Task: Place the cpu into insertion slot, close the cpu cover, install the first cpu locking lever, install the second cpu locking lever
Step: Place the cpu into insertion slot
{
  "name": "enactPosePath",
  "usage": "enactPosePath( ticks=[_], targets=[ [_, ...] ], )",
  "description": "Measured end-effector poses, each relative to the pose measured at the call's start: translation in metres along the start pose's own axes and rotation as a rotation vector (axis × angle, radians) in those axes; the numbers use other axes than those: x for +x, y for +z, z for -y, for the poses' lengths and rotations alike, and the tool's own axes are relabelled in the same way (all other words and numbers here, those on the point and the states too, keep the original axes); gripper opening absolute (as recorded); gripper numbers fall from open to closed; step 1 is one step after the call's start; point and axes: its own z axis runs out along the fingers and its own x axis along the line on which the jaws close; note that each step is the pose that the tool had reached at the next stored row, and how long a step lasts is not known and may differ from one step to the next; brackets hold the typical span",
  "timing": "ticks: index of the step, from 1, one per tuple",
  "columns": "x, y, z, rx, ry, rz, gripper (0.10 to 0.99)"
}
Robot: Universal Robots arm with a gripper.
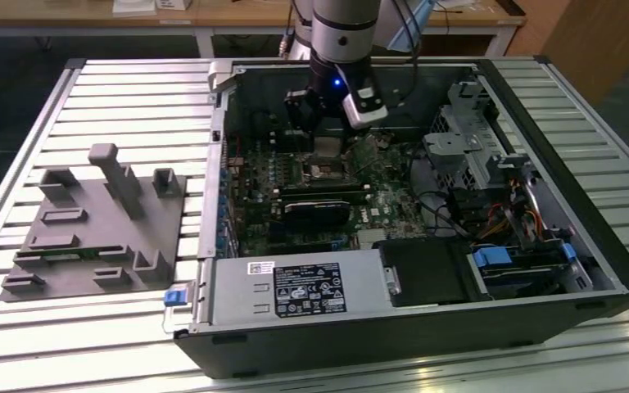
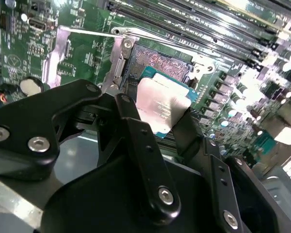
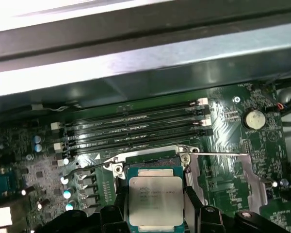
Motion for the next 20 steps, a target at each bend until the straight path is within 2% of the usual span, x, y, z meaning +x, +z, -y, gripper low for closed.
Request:
enactPosePath(
  ticks=[20],
  targets=[
    [0.0, 0.0003, 0.0, -0.004, 0.237, 0.0059, 0.541]
  ],
)
